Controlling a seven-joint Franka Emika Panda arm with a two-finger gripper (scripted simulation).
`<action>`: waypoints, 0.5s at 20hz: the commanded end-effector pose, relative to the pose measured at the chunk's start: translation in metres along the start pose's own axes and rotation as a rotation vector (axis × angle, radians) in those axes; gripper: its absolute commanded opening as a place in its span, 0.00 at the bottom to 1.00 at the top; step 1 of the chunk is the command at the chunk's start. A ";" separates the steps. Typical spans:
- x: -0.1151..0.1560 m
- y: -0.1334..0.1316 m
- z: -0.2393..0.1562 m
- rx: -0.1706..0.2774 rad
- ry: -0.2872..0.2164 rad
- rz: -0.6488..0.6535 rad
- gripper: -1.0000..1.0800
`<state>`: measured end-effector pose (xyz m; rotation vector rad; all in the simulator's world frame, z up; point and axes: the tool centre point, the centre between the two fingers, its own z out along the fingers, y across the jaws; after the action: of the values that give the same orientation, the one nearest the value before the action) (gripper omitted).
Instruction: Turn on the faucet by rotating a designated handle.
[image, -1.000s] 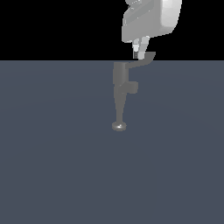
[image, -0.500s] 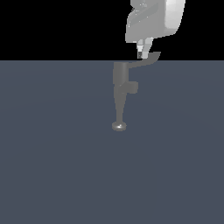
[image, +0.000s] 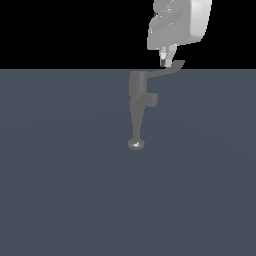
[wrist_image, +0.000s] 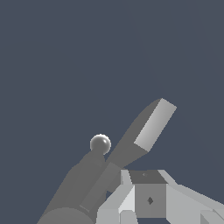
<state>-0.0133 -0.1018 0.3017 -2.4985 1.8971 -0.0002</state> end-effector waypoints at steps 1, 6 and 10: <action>0.019 0.000 0.002 -0.002 0.002 0.024 0.00; 0.033 -0.009 0.003 -0.003 0.003 0.029 0.00; 0.044 -0.016 0.003 -0.003 0.003 0.034 0.00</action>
<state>0.0145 -0.1068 0.3020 -2.5097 1.8762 0.0044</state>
